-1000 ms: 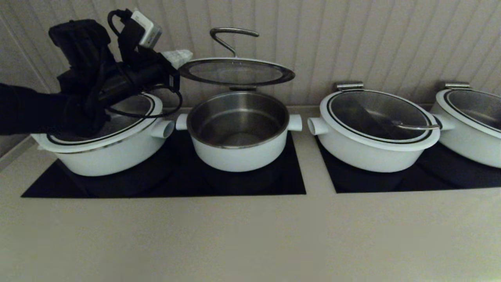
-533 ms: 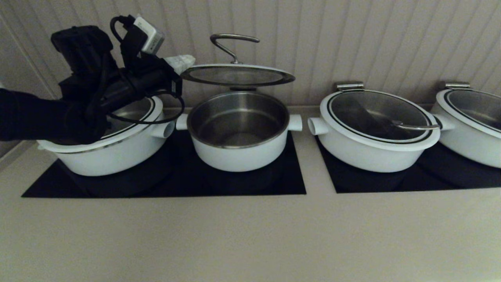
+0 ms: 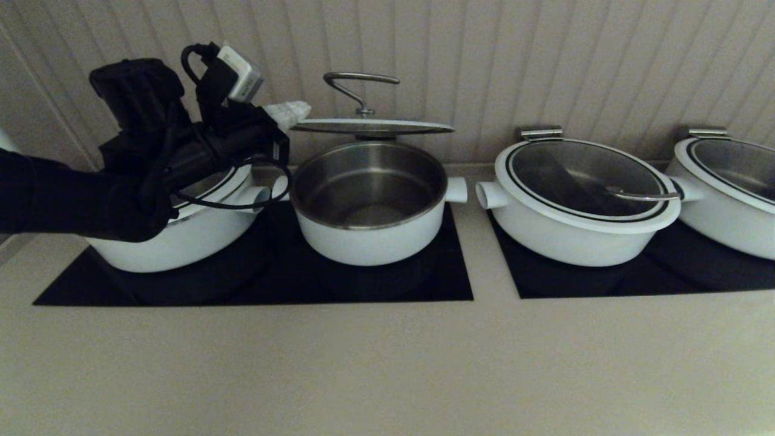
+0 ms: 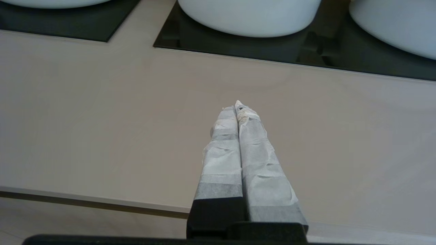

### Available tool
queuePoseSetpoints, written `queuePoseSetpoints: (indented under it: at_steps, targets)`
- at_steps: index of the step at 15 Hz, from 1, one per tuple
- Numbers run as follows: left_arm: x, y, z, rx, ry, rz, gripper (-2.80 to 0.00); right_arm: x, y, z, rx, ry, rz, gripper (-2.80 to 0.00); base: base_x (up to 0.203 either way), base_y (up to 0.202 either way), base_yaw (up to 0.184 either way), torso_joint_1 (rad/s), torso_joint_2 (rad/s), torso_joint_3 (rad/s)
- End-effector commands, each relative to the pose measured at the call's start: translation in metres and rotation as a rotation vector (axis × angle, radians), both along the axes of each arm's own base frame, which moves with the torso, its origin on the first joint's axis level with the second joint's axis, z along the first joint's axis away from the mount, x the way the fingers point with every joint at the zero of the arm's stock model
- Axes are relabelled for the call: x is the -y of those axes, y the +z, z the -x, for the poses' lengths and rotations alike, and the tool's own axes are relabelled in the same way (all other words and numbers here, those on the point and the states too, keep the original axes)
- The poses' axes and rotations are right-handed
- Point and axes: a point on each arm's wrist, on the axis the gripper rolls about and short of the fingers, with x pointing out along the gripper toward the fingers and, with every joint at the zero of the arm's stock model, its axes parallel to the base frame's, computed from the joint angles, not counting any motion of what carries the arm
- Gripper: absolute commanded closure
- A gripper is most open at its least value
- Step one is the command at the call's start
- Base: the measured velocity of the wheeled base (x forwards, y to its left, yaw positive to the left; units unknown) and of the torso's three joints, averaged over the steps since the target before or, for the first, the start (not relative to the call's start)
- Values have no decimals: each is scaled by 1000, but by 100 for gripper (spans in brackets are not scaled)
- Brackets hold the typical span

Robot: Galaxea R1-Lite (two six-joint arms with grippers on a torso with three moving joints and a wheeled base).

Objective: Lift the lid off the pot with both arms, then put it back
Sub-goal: Close the pot lid

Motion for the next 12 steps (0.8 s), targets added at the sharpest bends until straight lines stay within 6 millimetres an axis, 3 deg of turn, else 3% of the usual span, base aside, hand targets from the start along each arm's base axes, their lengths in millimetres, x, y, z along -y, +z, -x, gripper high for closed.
queuePoseSetpoints:
  at_steps: [1,12]
  targets:
    - [-1,-5,5,-5,-1,-3,0,0,0,0,0,1,1,0,0,0,0,0,0,0]
    - [-4,-31,20,-34,0,-8,0,0,0,0,0,1,1,0,0,0,0,0,0,0]
